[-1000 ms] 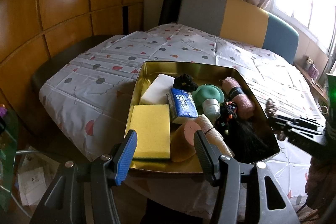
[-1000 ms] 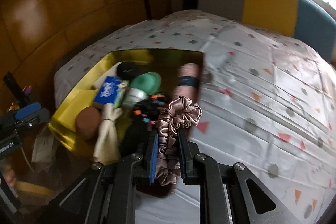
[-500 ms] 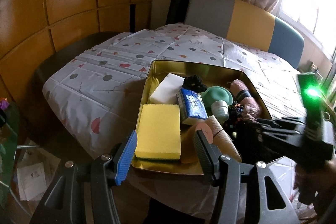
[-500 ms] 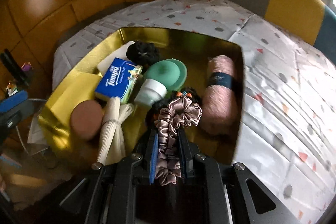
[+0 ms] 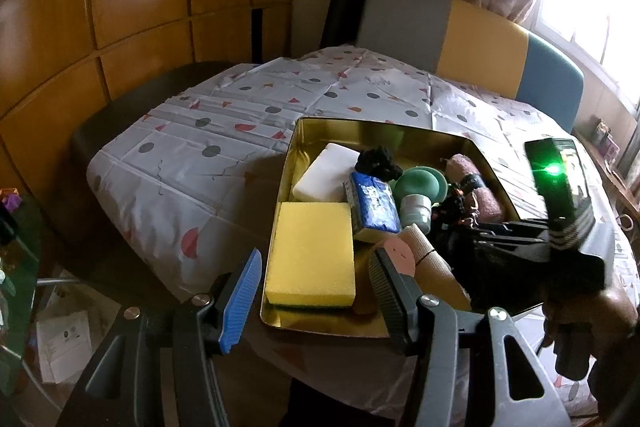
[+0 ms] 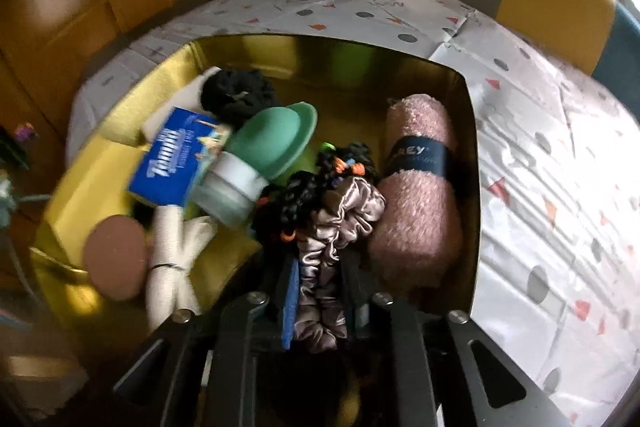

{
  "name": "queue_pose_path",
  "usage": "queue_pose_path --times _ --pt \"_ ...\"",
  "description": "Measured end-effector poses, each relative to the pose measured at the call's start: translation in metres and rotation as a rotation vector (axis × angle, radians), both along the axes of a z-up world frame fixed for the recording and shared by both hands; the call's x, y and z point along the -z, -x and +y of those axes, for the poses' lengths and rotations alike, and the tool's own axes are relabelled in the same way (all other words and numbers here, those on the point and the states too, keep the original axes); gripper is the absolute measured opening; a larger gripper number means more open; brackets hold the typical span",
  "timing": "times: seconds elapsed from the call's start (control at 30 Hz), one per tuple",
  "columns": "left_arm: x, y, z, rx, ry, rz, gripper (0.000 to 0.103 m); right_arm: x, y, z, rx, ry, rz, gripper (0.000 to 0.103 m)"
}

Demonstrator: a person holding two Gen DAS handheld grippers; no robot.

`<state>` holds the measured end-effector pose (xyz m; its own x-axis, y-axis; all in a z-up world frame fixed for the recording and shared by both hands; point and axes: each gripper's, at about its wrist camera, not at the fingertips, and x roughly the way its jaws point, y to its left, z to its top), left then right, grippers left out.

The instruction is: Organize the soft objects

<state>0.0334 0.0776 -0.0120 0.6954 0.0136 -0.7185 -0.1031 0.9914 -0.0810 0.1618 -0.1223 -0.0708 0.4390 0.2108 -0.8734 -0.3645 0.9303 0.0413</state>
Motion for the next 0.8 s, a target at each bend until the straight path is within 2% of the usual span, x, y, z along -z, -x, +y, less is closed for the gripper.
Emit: queue_pose_path --times 0.13,0.2,0.27,0.33,0.4,0.47,0.53,0.8 --pt "0.001 0.000 0.000 0.001 0.001 0.006 0.057 -0.012 0.017 -0.008 0.017 -0.057 -0.038 0.045" --pt "0.002 0.000 -0.001 0.002 0.000 0.006 0.057 -0.016 0.027 -0.010 0.019 -0.069 -0.066 0.051" --pt "0.004 0.000 -0.002 0.004 0.001 0.014 0.057 -0.018 0.038 -0.011 0.010 -0.080 -0.078 0.052" --pt "0.004 0.000 -0.003 0.008 0.000 0.013 0.057 -0.016 0.048 -0.008 0.003 -0.059 -0.090 0.062" --pt "0.002 0.002 -0.005 0.008 -0.009 0.005 0.057 -0.015 0.054 -0.008 0.018 -0.024 -0.117 0.066" --pt "0.001 0.003 -0.005 0.007 -0.009 0.001 0.057 -0.016 0.058 -0.010 0.037 -0.034 -0.136 0.071" --pt "0.000 0.003 -0.005 -0.001 -0.014 -0.003 0.057 -0.021 0.063 -0.013 0.069 -0.044 -0.164 0.081" --pt "-0.006 0.009 -0.009 -0.015 -0.025 -0.031 0.057 -0.035 0.075 -0.021 0.160 -0.056 -0.218 0.088"
